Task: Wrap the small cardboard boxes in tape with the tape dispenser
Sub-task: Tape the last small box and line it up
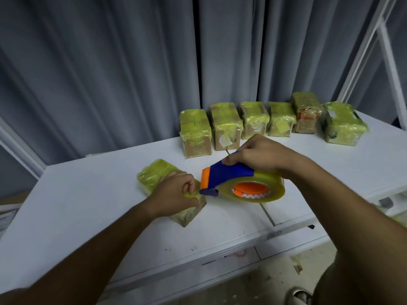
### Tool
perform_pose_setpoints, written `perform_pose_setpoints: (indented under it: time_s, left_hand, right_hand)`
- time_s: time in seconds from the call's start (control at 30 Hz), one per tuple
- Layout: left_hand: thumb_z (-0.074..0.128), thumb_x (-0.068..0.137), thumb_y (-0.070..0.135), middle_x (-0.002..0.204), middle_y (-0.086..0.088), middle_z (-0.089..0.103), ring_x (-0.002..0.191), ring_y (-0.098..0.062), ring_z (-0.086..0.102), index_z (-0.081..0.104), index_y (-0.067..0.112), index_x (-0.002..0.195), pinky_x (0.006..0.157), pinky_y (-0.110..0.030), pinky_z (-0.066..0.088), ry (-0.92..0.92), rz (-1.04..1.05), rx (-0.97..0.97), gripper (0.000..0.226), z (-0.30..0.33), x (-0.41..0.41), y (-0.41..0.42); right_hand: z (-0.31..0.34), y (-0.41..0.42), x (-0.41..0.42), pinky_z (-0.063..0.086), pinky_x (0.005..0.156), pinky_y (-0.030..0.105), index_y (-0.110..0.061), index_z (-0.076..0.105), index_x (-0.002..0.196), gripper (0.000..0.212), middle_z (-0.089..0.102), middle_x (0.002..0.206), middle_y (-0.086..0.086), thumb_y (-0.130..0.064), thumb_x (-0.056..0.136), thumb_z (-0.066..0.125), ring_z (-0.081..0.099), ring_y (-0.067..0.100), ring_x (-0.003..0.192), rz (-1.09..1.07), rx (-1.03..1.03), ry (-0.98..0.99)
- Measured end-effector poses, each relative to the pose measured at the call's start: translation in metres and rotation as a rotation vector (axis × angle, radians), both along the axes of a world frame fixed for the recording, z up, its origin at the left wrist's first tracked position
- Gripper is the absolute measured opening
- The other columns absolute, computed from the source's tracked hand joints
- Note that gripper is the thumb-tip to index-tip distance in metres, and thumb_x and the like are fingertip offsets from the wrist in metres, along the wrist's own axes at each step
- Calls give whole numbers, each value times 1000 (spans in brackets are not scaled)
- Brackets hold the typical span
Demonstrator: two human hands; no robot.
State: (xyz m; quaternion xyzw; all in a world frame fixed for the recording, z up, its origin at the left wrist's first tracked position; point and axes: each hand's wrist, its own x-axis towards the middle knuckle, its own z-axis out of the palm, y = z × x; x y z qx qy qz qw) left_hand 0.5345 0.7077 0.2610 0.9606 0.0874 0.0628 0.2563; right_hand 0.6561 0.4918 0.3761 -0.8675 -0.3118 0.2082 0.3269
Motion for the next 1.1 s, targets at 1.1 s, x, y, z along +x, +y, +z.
perform_pose_setpoints:
  time_s: [1.1]
  left_hand:
    - [46,102,24,112,-2,73,107,-20,68,68,22,114,104,-50,44,140,173,-908,25,57,-56,43]
  right_hand:
    - [-15,42,-29,60,81,34,-22,79,101,23,79,93,-4,-40,91,70,76,17,88,187,352,253]
